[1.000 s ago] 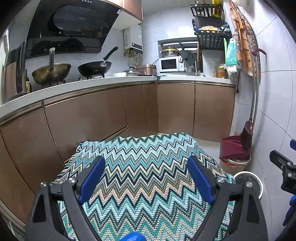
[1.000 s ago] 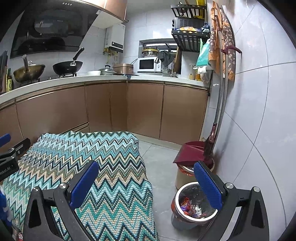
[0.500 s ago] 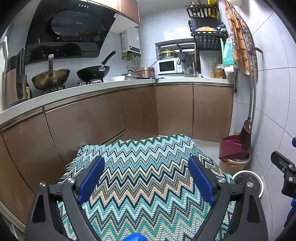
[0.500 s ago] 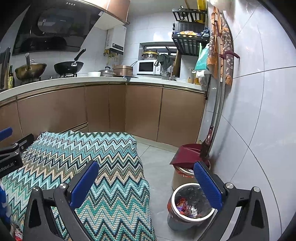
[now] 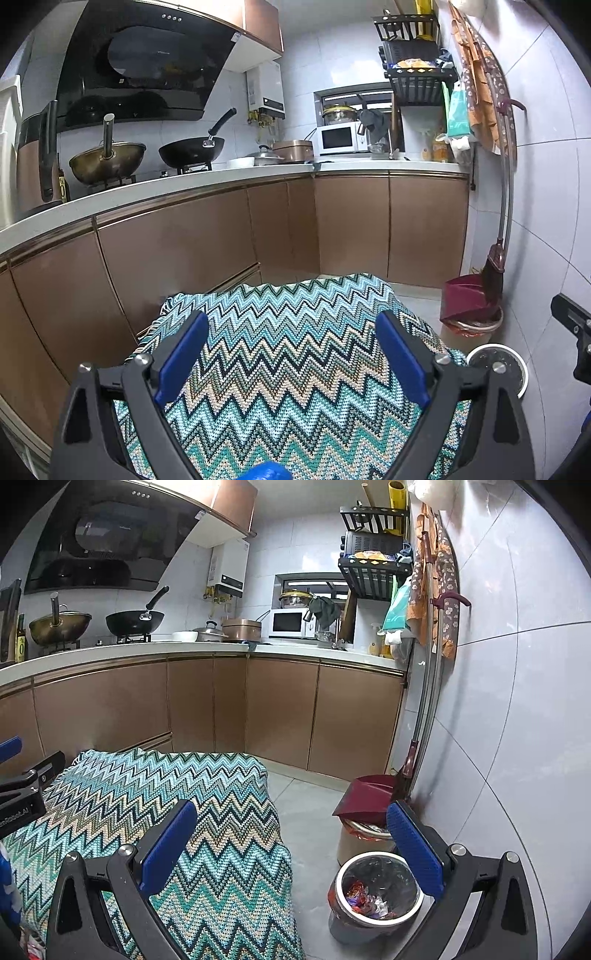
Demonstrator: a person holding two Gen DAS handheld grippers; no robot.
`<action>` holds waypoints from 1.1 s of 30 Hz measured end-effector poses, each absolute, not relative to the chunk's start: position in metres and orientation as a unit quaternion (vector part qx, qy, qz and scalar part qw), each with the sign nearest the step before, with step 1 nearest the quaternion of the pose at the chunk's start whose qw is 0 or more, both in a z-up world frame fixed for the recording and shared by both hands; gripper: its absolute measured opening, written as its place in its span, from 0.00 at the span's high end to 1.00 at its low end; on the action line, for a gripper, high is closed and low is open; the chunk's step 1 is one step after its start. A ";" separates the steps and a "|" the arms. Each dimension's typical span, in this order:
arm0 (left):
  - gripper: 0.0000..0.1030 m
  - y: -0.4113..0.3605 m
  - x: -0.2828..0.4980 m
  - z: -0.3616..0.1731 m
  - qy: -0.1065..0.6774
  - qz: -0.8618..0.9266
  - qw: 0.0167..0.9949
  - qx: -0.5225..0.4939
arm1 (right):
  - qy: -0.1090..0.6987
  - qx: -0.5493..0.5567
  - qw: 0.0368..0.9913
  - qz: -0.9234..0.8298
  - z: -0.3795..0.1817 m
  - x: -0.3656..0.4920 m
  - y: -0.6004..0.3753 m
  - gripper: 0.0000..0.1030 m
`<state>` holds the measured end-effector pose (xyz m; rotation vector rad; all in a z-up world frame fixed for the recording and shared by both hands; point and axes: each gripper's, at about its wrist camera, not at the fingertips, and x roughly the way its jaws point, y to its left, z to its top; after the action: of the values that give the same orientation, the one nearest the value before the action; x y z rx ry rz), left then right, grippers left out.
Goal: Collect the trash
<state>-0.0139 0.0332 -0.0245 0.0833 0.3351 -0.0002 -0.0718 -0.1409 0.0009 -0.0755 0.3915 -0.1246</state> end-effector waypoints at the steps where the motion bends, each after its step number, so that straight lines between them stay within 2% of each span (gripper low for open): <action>1: 0.11 0.034 -0.014 -0.025 0.168 0.000 0.985 0.041 | 0.194 -0.039 0.978 -0.061 0.002 -0.072 -0.141 0.00; 33: 0.11 0.020 -0.018 -0.028 0.166 -0.029 0.985 0.045 | 0.174 -0.025 0.983 -0.057 0.004 -0.080 -0.147 0.00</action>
<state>-0.0179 0.0200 -0.0285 0.0907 0.3338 -0.0581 -0.0798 -0.1475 0.0040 -0.0507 0.3492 -0.1140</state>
